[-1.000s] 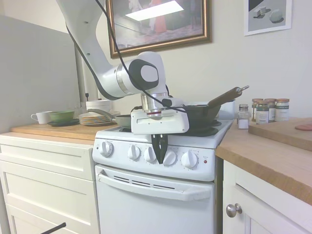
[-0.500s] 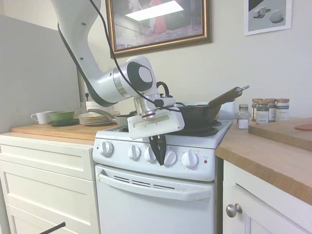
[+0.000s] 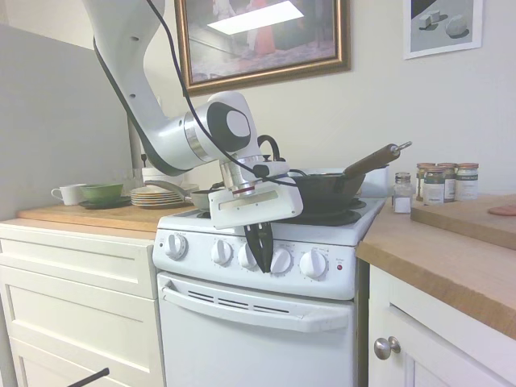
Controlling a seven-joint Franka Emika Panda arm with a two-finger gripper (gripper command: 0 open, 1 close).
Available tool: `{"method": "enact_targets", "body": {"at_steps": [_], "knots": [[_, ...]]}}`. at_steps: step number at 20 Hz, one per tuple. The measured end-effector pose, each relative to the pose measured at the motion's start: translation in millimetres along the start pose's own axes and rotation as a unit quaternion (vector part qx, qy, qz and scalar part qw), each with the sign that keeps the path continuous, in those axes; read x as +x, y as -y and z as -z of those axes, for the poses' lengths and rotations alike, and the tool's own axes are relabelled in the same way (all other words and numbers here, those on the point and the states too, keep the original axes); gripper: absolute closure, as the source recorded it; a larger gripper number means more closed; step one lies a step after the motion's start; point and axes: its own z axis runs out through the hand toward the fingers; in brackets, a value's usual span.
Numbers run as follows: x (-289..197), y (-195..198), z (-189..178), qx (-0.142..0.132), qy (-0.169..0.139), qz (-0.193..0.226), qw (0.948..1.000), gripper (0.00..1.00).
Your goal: Turn on the stove on the top right
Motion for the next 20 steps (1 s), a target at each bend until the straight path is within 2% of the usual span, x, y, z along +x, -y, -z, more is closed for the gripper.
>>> {"method": "enact_targets", "body": {"at_steps": [8,9,13,20], "knots": [[-20,-6,23,0.036,0.001,-0.003,0.9993,1.00],[-23,-8,27,0.042,0.003,-0.006,0.9991,0.00],[-29,-19,41,0.059,0.008,-0.010,0.9982,0.00],[-40,-27,52,0.070,0.010,-0.008,0.9975,0.00]]}}
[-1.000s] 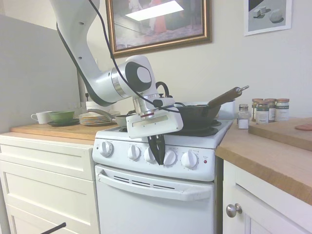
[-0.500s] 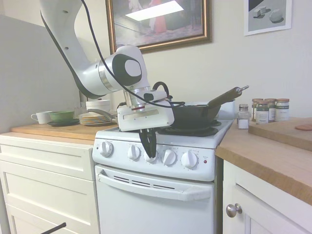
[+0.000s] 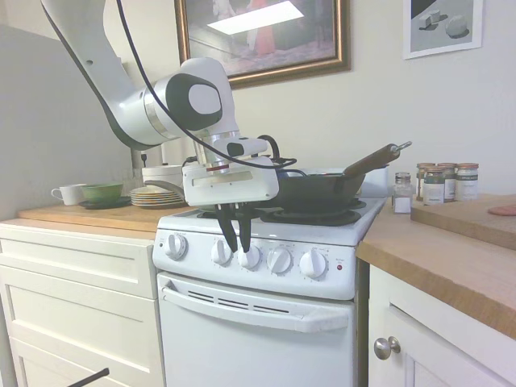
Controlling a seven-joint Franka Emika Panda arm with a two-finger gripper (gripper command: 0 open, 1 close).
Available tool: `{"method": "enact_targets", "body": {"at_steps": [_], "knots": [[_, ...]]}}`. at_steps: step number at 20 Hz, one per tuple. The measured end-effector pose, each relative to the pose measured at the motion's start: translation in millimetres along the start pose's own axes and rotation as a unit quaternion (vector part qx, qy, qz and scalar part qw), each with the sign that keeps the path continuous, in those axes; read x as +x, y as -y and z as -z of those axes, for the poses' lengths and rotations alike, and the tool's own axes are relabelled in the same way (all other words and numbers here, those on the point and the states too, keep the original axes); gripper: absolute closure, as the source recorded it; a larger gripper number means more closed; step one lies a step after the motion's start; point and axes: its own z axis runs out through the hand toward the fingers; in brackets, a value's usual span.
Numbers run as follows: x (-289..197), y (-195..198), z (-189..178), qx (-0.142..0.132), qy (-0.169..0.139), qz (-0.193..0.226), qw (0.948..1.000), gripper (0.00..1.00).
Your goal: Turn on the stove on the top right
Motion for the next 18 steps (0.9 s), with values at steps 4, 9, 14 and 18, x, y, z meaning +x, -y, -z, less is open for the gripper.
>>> {"method": "enact_targets", "body": {"at_steps": [4,9,14,18], "knots": [[-5,-3,4,0.009,0.004,-0.004,0.9999,0.00],[-11,-8,15,0.023,0.005,-0.005,0.9997,0.00],[-17,-13,24,0.031,0.003,-0.008,0.9995,0.00],[-20,-14,27,0.034,0.002,-0.008,0.9994,0.00]]}}
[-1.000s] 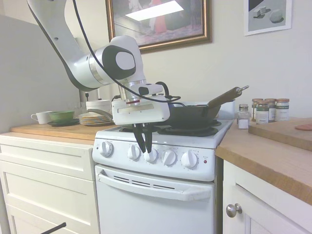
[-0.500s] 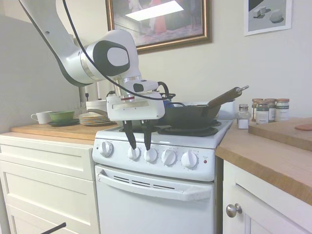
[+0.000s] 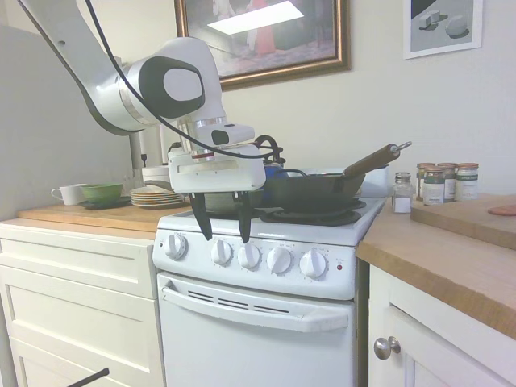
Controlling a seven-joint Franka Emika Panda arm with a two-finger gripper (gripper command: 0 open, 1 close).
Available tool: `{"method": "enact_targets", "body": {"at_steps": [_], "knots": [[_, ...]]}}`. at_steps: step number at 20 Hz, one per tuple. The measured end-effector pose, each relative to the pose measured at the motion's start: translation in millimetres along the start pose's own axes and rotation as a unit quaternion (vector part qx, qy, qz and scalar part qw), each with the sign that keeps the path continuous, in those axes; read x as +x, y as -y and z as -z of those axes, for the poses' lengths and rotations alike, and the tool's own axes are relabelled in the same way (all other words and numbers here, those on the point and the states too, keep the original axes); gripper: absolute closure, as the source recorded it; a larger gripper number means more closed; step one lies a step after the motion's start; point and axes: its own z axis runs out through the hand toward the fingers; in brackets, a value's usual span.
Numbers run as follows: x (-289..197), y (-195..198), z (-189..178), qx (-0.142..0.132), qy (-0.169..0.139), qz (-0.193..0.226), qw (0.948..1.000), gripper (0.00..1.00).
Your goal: Turn on the stove on the top right
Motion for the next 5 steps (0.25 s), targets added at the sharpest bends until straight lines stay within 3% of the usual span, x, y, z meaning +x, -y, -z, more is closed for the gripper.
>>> {"method": "enact_targets", "body": {"at_steps": [5], "knots": [[-0.6,1.0,1.4,0.002,-0.001,-0.001,1.0000,0.00]]}}
